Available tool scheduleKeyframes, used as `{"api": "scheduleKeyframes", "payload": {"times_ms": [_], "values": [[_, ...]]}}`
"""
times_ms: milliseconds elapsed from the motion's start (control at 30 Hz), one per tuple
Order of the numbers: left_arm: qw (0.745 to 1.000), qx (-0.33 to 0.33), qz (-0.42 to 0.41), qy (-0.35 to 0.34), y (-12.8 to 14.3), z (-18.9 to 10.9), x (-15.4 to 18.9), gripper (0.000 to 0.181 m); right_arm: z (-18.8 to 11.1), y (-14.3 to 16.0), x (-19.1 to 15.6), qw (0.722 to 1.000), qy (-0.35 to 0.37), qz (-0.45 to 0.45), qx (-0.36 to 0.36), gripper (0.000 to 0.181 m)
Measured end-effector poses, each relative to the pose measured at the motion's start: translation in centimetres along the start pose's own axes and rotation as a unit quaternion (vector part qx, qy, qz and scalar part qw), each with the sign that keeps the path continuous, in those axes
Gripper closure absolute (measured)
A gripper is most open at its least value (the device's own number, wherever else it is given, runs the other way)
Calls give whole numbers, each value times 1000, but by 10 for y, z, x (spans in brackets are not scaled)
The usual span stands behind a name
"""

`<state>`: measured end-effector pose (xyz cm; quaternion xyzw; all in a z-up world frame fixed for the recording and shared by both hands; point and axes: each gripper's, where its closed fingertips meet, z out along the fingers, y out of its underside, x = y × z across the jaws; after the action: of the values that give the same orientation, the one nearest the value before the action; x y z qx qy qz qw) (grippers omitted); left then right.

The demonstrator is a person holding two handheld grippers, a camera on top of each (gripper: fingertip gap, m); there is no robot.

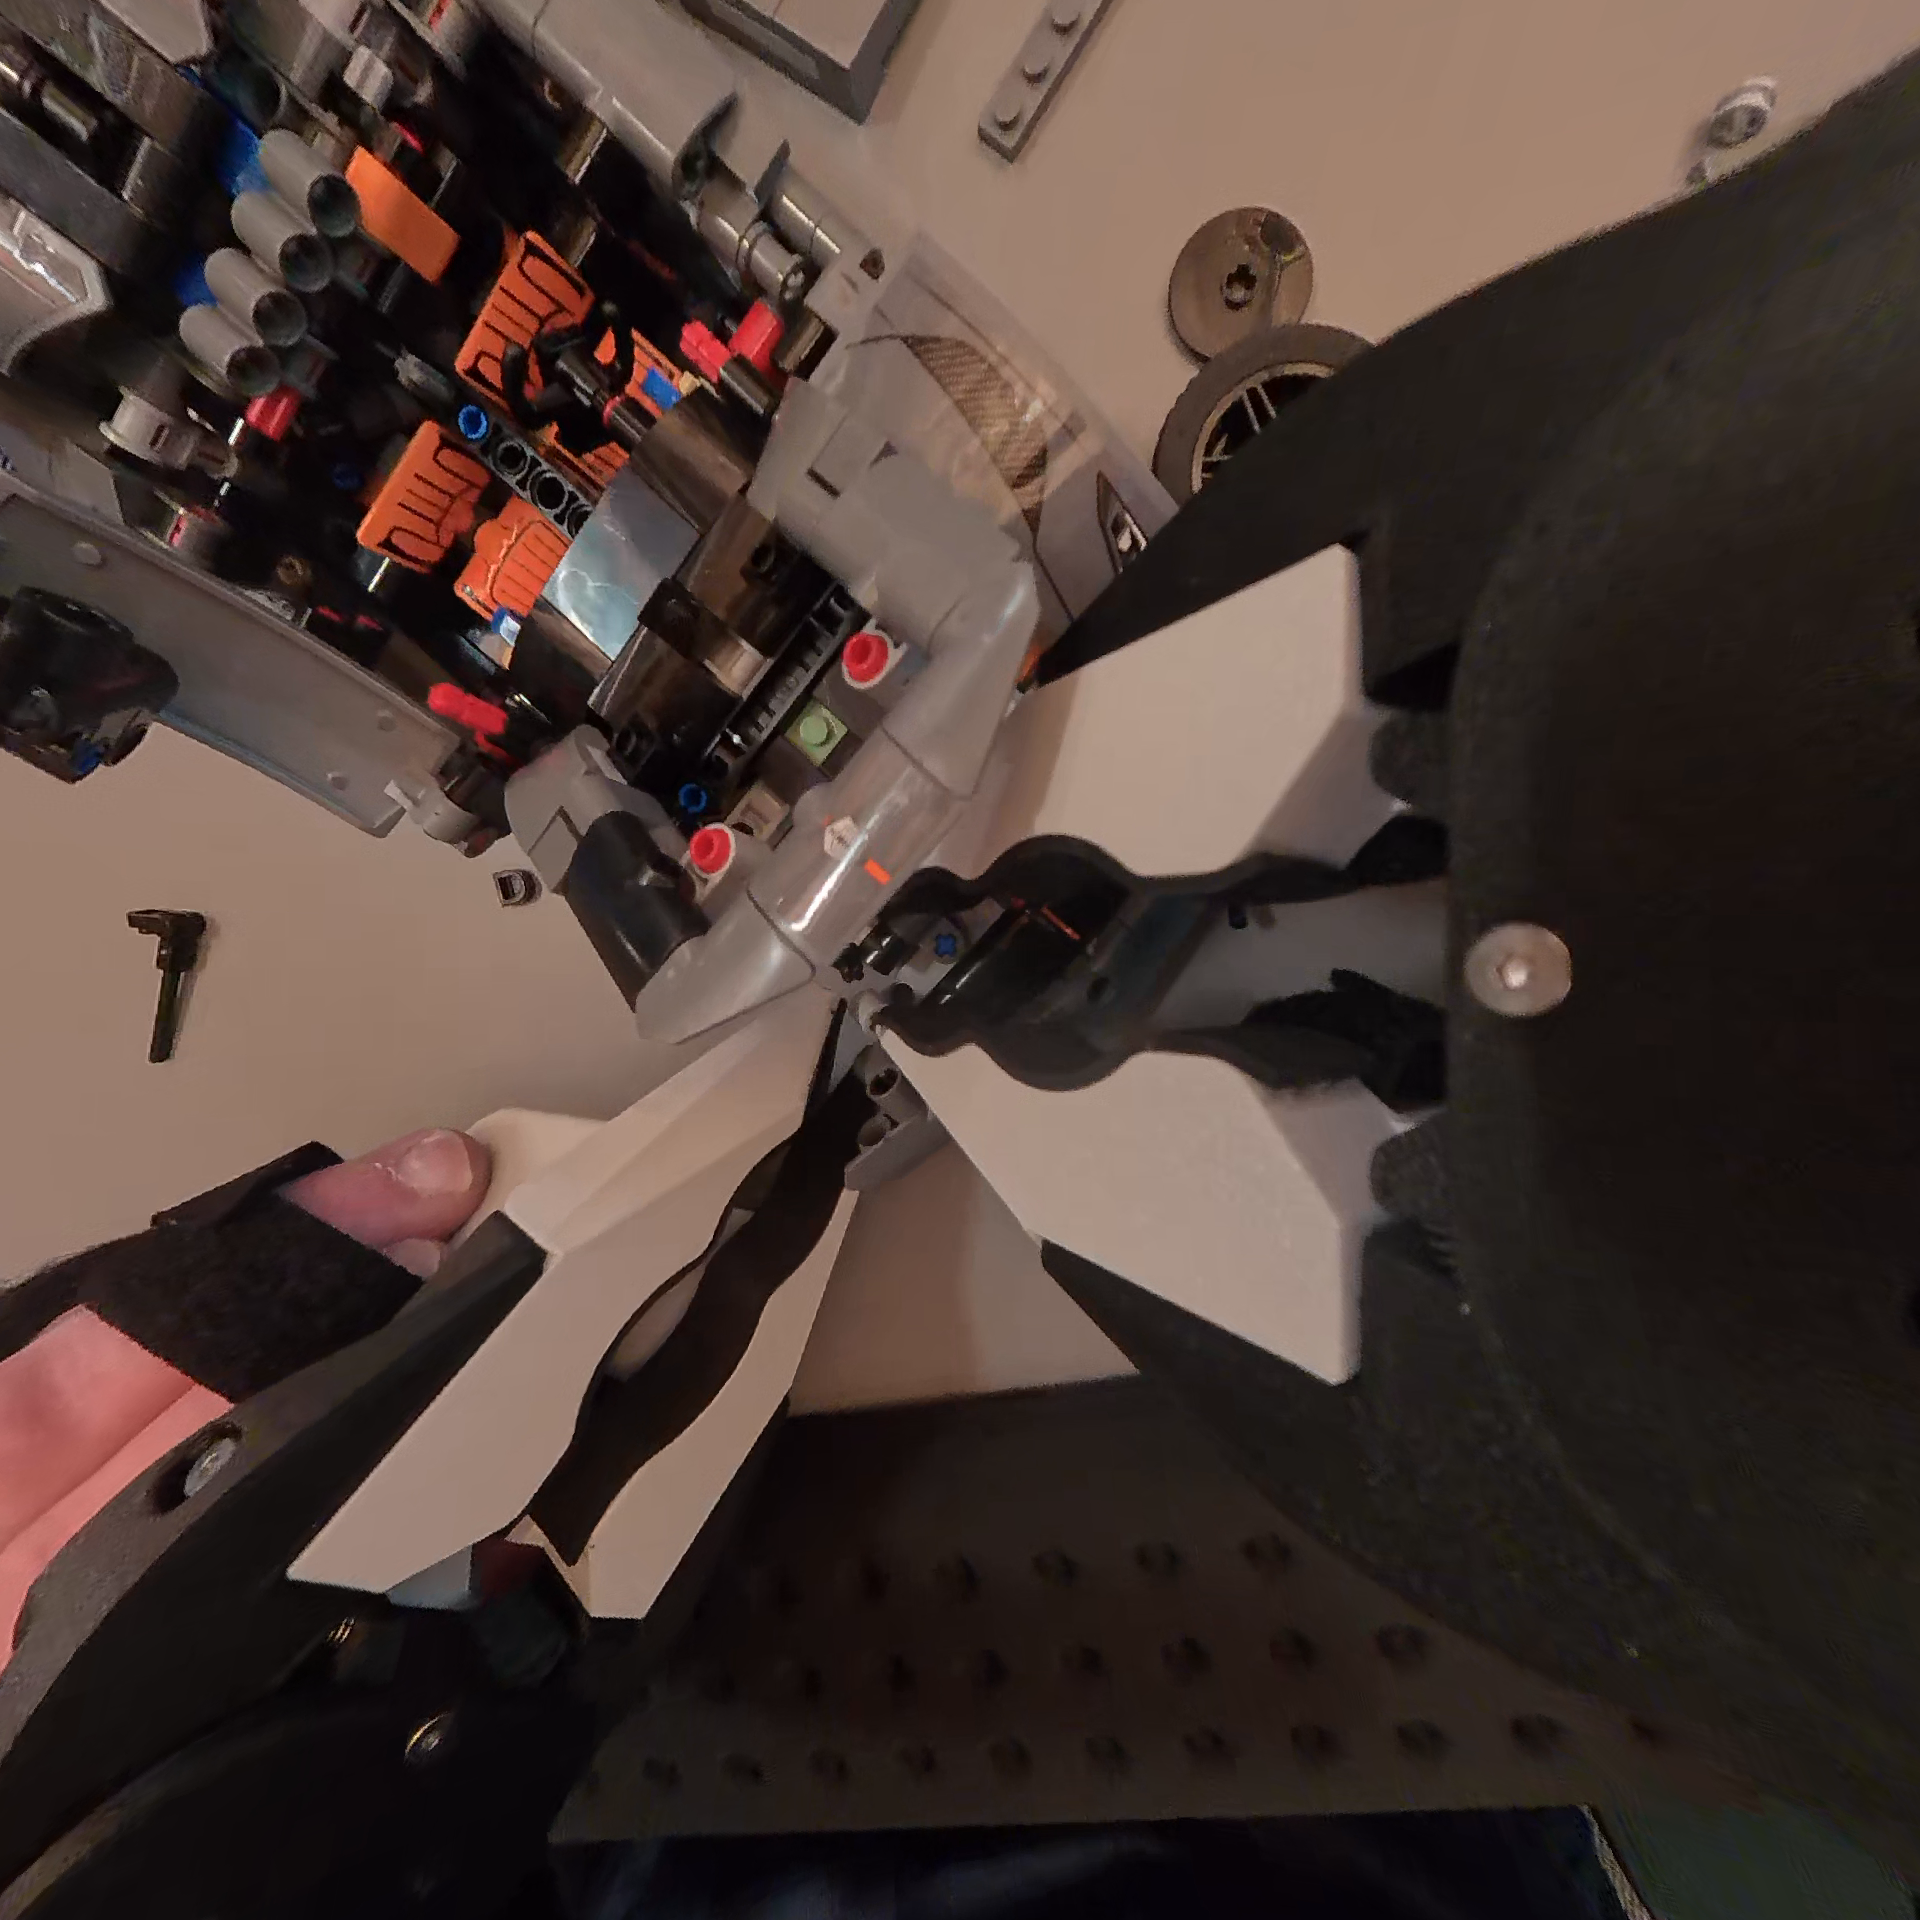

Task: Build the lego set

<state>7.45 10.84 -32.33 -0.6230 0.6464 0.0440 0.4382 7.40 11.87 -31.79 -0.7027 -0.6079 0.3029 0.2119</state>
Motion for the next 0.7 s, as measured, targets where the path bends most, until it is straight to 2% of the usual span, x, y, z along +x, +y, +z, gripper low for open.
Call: {"api": "scheduleKeyframes", "payload": {"times_ms": [367, 700], "values": [[999, 25, -5, 21, -7, 0, 5, 157, 0, 0, -3, 1000, -22, 17, 6, 164], [1000, 11, 3, 8, -6, 2, 4, 166, -1, 0, -2, 999, -26, 25, 8, 165]]}}
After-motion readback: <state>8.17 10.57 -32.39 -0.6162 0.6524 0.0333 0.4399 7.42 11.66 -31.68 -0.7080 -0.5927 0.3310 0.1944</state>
